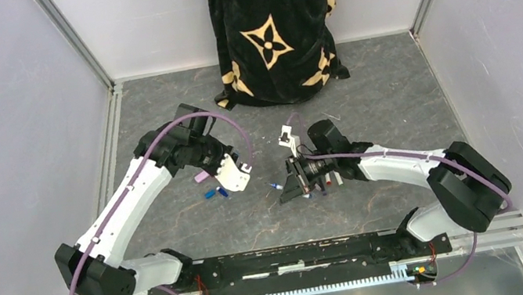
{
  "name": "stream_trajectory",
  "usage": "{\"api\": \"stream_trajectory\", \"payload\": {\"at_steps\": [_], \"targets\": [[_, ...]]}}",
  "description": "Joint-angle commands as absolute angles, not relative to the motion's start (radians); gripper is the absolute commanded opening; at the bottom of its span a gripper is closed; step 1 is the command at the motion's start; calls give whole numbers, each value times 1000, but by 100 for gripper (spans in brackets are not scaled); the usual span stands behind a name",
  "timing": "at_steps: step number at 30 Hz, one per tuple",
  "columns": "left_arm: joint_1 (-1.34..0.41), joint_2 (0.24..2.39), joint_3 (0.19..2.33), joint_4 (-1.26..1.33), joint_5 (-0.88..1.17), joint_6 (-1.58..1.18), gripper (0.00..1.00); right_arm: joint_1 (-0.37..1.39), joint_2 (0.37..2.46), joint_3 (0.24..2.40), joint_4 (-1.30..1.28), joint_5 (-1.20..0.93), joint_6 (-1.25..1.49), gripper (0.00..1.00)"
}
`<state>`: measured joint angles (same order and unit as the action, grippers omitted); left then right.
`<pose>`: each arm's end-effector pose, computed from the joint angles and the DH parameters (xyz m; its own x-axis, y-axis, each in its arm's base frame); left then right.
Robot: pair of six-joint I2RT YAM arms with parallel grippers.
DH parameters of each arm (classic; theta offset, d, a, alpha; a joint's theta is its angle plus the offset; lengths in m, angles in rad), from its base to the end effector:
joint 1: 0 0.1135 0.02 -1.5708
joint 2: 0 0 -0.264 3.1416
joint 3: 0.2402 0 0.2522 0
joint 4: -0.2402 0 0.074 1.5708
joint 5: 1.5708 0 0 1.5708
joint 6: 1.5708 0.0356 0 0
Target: Open the pen caps
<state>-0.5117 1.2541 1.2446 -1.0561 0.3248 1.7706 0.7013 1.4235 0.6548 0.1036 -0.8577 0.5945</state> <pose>0.1997 -0.1252 0.3278 0.7383 0.6507 -0.1776 0.6290 -0.5690 0.5298 0.1932 0.1984 0.1874 -0.8817 -0.2650 -0.3904 -0.4622 0.3190 0.8274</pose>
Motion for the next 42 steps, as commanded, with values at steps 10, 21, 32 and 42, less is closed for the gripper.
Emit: {"api": "stream_trajectory", "payload": {"at_steps": [10, 21, 32, 42], "targets": [[-557, 1526, 1423, -1004, 312, 1235, 2, 504, 1343, 837, -265, -383, 299, 0], [-566, 1688, 1239, -773, 267, 1086, 18, 529, 1423, 779, -159, -71, 388, 2], [-578, 1783, 1177, -646, 311, 999, 24, 634, 1451, 727, -80, 192, 402, 19], [-580, 1781, 1147, -590, 343, 925, 52, 660, 1459, 646, -8, 240, 395, 28]]}}
